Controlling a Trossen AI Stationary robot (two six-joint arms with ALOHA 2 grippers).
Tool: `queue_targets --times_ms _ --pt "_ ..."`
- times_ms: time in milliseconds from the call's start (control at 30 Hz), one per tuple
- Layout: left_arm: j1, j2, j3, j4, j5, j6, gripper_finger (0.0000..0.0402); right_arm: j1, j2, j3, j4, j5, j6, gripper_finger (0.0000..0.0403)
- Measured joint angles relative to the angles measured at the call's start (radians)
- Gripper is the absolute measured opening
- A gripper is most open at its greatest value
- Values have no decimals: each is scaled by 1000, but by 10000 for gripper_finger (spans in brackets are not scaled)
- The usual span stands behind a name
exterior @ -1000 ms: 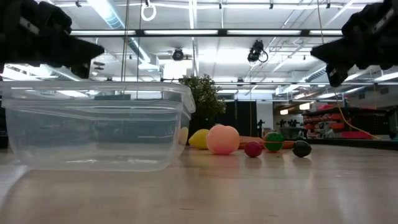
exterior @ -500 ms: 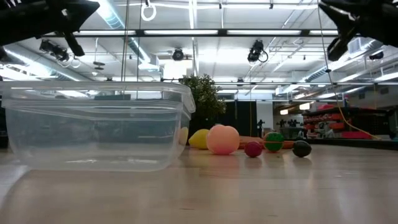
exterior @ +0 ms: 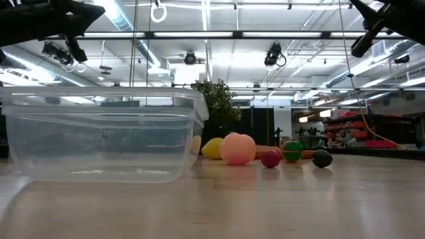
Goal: Pick and placing Produce into tupperware
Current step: Put the black cherry into the transparent bin
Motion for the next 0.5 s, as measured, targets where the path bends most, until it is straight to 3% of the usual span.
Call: queue_targets --times_ms 500 --pt "0 0 0 -5 -11 52 15 0 0 0 -2 3 40 0"
